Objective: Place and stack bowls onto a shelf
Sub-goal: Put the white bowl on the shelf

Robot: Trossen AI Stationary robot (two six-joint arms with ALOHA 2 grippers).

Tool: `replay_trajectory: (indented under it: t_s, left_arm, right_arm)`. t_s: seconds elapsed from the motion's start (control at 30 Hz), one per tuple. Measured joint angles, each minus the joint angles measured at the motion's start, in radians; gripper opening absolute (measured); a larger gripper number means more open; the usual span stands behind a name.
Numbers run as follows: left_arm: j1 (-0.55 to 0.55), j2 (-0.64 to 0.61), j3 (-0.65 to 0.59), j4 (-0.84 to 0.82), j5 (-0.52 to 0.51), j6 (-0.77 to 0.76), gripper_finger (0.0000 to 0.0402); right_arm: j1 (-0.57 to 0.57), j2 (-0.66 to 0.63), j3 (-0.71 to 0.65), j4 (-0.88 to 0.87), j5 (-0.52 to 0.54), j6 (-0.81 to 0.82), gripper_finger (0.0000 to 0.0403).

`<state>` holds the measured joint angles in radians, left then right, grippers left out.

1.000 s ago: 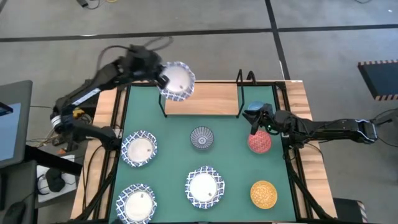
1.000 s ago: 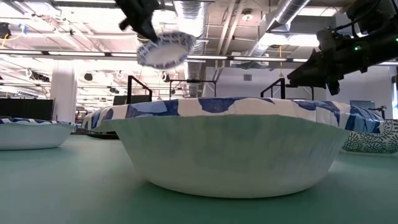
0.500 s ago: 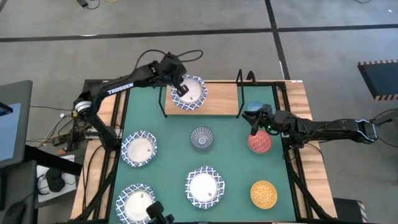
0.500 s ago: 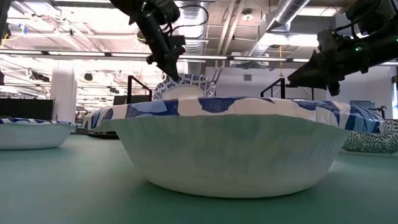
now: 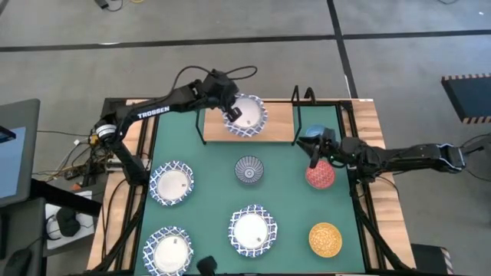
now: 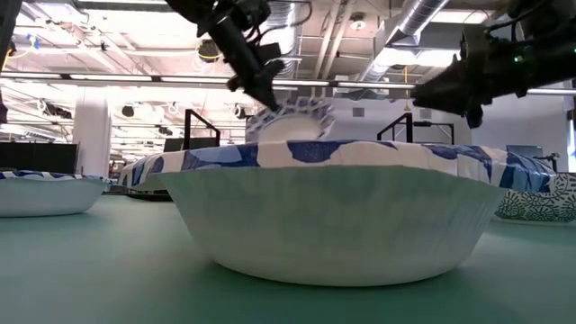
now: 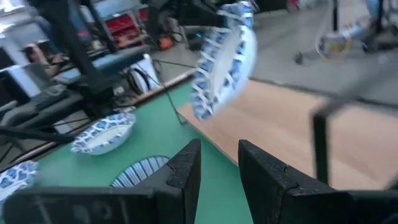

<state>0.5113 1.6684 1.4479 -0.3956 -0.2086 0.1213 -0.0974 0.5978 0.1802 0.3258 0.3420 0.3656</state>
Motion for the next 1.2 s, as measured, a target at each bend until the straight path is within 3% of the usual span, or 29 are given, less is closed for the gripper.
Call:
replay_trajectory:
  t_s: [0.23, 0.4, 0.47, 0.57, 0.77, 0.9, 1.1, 1.13, 1.2]
  left_arm:
    - [-0.109, 0.000, 0.000, 0.143, -0.005, 0.106, 0.0000]
    - [-0.177, 0.000, 0.000, 0.247, -0.074, 0.225, 0.0000]
    - [-0.207, 0.000, 0.000, 0.299, -0.098, 0.272, 0.0000]
    - [-0.248, 0.000, 0.000, 0.350, -0.135, 0.343, 0.0000]
    - [-0.298, 0.000, 0.000, 0.361, -0.221, 0.413, 0.0000]
    - [-0.306, 0.000, 0.000, 0.360, -0.227, 0.376, 0.0001]
    - [-0.305, 0.000, 0.000, 0.312, -0.335, 0.326, 0.0023]
    - [-0.307, 0.000, 0.000, 0.298, -0.364, 0.326, 0.0032]
    - [-0.308, 0.000, 0.000, 0.253, -0.412, 0.309, 0.0052]
  right_arm:
    - [0.048, 0.073, 0.012, 0.177, -0.003, -0.179, 0.0183]
    - [0.061, 0.146, 0.120, 0.187, -0.001, -0.303, 0.0245]
    - [0.053, 0.192, 0.169, 0.179, 0.051, -0.337, 0.0260]
    - [0.035, 0.253, 0.228, 0.176, 0.137, -0.401, 0.0265]
    - [0.022, 0.361, 0.296, 0.173, 0.150, -0.426, 0.0263]
    - [0.022, 0.421, 0.333, 0.164, 0.159, -0.427, 0.0221]
    - [-0.046, 0.463, 0.463, -0.059, 0.173, -0.427, 0.0047]
    - [-0.063, 0.466, 0.494, -0.115, 0.171, -0.430, 0.0026]
    - [-0.111, 0.475, 0.563, -0.225, 0.153, -0.437, 0.0022]
